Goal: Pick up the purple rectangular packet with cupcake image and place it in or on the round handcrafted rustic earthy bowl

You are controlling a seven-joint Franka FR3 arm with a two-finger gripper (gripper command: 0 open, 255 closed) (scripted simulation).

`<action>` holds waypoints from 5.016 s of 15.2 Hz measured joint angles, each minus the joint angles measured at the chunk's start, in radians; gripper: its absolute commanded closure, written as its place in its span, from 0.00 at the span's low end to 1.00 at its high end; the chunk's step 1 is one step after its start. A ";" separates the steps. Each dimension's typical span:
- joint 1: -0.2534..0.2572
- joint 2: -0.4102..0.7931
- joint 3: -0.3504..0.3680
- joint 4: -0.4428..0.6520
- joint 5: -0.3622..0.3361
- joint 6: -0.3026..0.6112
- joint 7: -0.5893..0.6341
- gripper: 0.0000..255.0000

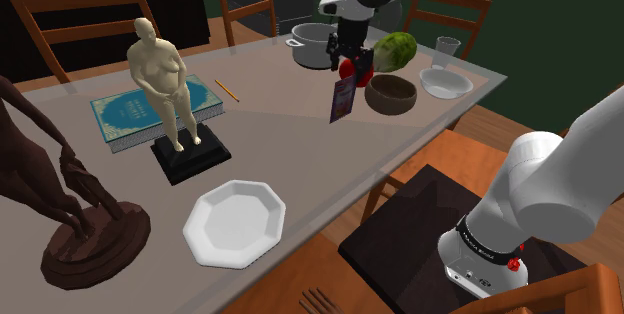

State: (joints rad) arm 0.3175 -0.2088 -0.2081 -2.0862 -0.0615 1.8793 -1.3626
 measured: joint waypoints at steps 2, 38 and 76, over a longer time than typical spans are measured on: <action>0.003 0.013 -0.003 -0.013 0.002 0.026 -0.031 0.00; 0.006 0.006 -0.001 0.081 0.003 -0.073 -0.042 1.00; -0.106 -0.104 -0.172 0.335 -0.069 -0.416 -0.339 1.00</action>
State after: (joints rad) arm 0.2115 -0.3124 -0.3798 -1.7512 -0.1300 1.4637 -1.7018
